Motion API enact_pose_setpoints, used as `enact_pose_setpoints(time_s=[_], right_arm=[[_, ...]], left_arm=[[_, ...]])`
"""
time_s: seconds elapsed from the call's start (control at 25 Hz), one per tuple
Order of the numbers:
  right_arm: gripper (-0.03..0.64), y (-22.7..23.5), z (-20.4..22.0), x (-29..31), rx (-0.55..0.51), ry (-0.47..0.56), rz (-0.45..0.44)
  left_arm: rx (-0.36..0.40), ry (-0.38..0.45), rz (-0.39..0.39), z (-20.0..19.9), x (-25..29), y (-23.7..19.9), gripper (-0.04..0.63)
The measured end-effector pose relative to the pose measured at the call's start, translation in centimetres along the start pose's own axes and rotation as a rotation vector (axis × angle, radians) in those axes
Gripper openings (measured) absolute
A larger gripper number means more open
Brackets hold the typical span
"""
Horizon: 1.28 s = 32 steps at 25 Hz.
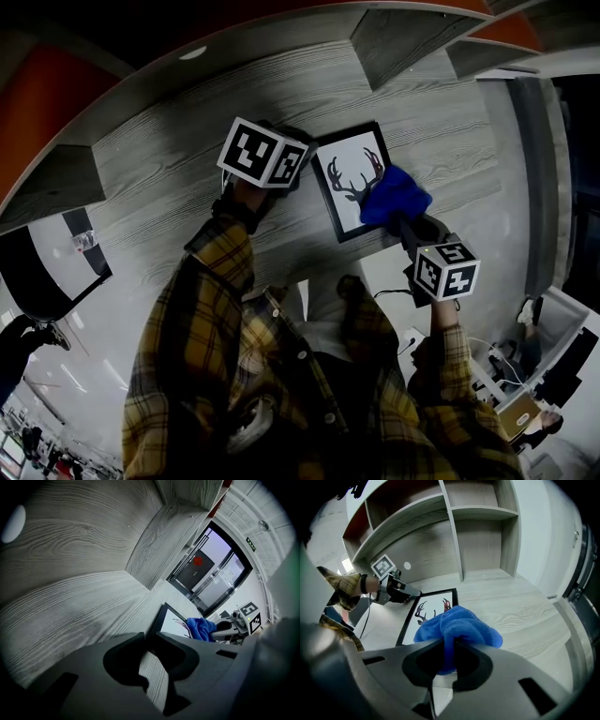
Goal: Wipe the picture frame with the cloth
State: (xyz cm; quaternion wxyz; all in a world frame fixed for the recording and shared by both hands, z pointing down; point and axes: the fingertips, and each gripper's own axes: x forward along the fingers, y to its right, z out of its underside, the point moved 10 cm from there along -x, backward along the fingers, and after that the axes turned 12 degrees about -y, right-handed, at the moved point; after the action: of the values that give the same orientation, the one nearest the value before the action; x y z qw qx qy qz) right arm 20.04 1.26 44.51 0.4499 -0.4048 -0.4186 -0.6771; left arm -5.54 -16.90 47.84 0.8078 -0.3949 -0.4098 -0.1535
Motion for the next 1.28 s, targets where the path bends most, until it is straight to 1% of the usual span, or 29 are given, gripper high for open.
enact_pose_setpoints(time_s=[0.2, 0.28, 0.36, 0.44, 0.52, 0.64, 0.76, 0.84, 1.04, 1.2, 1.28], right_arm=[[0.048, -0.2, 0.8, -0.5, 0.039, -0.014, 0.003], [0.048, -0.6, 0.7, -1.2, 0.055, 0.009, -0.015], [0.048, -1.0, 0.0, -2.4, 0.067, 0.059, -0.035], [0.048, -1.7, -0.9, -4.0, 0.068, 0.118, -0.056], [0.048, -2.5, -2.0, -5.5, 0.058, 0.182, -0.083], [0.048, -4.1, -3.8, -7.4, 0.033, 0.273, -0.141], [0.048, -6.0, -5.8, -9.4, -0.006, 0.357, -0.203], [0.048, -7.4, -7.4, -10.5, -0.054, 0.411, -0.235], [0.048, -11.0, -11.0, -13.2, -0.177, 0.509, -0.316], [0.048, -12.6, -12.6, -15.3, -0.239, 0.575, -0.353], [0.048, -13.1, -12.9, -16.0, -0.263, 0.598, -0.365]], left_arm=[[0.03, 0.036, -0.053, 0.6, -0.1, 0.5, 0.074], [0.018, 0.059, -0.061, 0.9, -0.2, 0.5, 0.074], [-0.032, 0.095, -0.047, 1.2, -1.0, 0.0, 0.074], [-0.079, 0.149, -0.03, 1.8, -2.5, -0.2, 0.073], [-0.095, 0.204, -0.022, 2.4, -4.7, 0.0, 0.072], [-0.093, 0.282, -0.009, 3.3, -8.5, 1.1, 0.073], [-0.064, 0.341, 0.013, 4.2, -12.3, 3.1, 0.072], [-0.037, 0.391, 0.033, 4.5, -14.9, 4.4, 0.072], [-0.004, 0.522, 0.069, 5.7, -21.2, 7.6, 0.052], [0.03, 0.592, 0.064, 6.6, -24.6, 9.9, 0.041], [0.028, 0.626, 0.057, 7.2, -25.8, 10.6, 0.035]])
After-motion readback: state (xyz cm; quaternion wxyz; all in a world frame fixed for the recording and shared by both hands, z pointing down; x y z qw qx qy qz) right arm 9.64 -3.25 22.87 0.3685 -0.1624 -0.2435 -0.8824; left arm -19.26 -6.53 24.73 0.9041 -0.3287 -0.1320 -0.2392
